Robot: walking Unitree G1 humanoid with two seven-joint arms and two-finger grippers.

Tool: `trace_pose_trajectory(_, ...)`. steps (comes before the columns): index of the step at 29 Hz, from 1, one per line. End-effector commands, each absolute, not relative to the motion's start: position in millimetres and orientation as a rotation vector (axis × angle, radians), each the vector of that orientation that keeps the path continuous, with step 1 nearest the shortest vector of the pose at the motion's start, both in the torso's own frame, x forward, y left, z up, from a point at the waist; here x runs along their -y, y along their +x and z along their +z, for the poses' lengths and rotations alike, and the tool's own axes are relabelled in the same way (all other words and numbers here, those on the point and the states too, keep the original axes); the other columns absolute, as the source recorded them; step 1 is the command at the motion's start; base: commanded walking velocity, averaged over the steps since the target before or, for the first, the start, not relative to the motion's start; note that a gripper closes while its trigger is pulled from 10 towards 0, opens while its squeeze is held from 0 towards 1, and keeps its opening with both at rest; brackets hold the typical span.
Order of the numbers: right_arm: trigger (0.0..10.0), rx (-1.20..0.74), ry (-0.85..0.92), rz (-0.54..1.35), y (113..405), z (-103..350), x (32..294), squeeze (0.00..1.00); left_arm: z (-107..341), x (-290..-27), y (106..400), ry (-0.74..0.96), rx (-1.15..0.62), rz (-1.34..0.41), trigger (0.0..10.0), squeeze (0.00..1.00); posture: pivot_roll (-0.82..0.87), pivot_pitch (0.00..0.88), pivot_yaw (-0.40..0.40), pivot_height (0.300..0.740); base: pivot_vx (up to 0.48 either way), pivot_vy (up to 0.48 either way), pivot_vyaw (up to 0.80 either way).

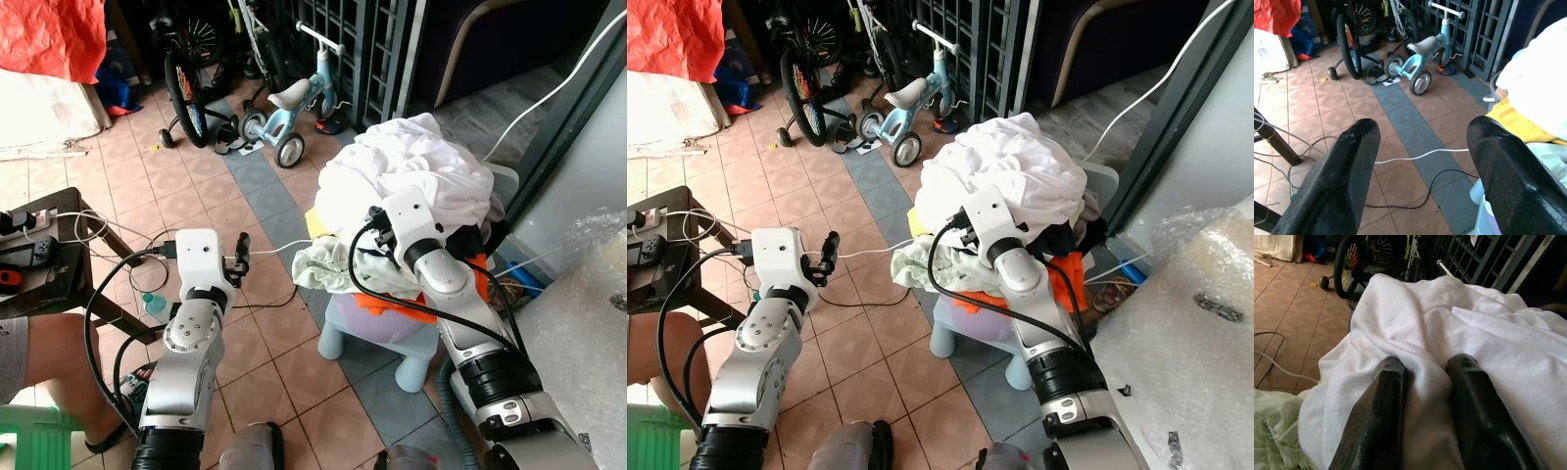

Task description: Clothes washing

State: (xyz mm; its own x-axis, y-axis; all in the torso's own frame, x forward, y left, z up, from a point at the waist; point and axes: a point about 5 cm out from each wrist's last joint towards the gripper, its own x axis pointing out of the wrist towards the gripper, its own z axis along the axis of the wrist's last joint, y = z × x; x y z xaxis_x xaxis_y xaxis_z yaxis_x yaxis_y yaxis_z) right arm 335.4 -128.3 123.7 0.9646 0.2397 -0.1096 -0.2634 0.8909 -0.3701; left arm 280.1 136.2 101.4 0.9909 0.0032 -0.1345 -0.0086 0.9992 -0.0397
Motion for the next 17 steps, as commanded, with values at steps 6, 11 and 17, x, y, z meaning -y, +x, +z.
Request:
trace_pose_trajectory(6, 0.0, -0.062, -0.338, 0.283, 332, 119, 124, 0.00, 96, -139, 278, -0.043, -0.163, 0.017, 10.0, 0.00, -0.02, 0.087, 0.066, 0.740, 0.000, 0.000, 0.00)
trace_pose_trajectory(11, 0.0, 0.070, -0.232, 0.237, 336, 146, 124, 0.00, 96, -138, 278, -0.043, -0.160, 0.015, 10.0, 0.00, -0.02, 0.086, 0.064, 0.740, 0.000, 0.000, 0.00)
trace_pose_trajectory(17, 0.0, 0.147, -0.082, 0.210, 343, 170, 127, 0.00, 96, -136, 278, -0.055, -0.161, 0.015, 10.0, 0.00, -0.02, 0.080, 0.057, 0.740, 0.000, 0.000, 0.00)
